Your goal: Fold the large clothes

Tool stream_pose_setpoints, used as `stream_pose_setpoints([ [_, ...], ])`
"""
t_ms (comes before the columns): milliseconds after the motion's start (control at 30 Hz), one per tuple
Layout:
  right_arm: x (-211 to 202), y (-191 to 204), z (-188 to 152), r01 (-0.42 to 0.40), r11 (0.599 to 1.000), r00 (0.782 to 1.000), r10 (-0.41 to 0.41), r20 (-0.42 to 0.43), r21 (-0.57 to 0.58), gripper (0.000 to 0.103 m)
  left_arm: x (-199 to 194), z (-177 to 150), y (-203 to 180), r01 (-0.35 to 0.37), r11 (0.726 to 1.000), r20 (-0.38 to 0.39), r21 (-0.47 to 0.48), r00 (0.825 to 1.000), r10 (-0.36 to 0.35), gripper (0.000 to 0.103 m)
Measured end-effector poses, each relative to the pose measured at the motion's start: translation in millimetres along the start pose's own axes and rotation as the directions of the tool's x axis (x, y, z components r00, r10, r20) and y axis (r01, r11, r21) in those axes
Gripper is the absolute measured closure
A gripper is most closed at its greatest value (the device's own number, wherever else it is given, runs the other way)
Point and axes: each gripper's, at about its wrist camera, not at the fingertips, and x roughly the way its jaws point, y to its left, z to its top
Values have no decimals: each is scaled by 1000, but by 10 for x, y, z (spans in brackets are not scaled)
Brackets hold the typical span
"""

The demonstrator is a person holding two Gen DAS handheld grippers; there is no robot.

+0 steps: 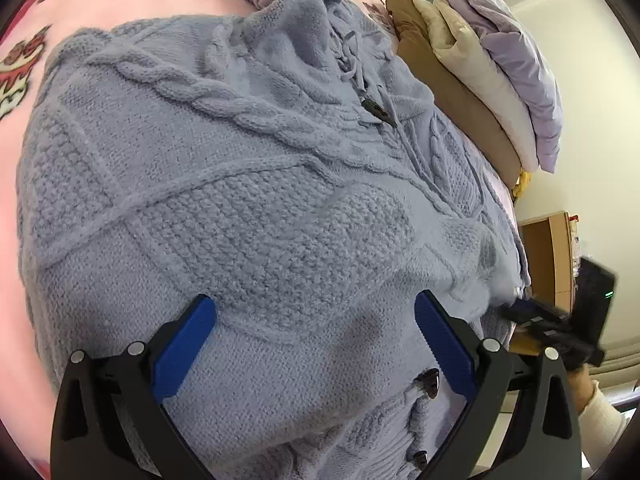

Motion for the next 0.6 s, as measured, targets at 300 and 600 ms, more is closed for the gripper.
stream_pose_setpoints([
  [300, 125, -362, 479, -102, 984, 993, 111, -49, 144, 34, -15, -16, 5, 3, 1000, 5, -6, 1000, -3, 5],
  [600, 278, -224, 926, -128, 978, 982, 103, -156, -162, 27, -2, -69, -47, -21, 999, 15, 33, 1000, 21, 5],
])
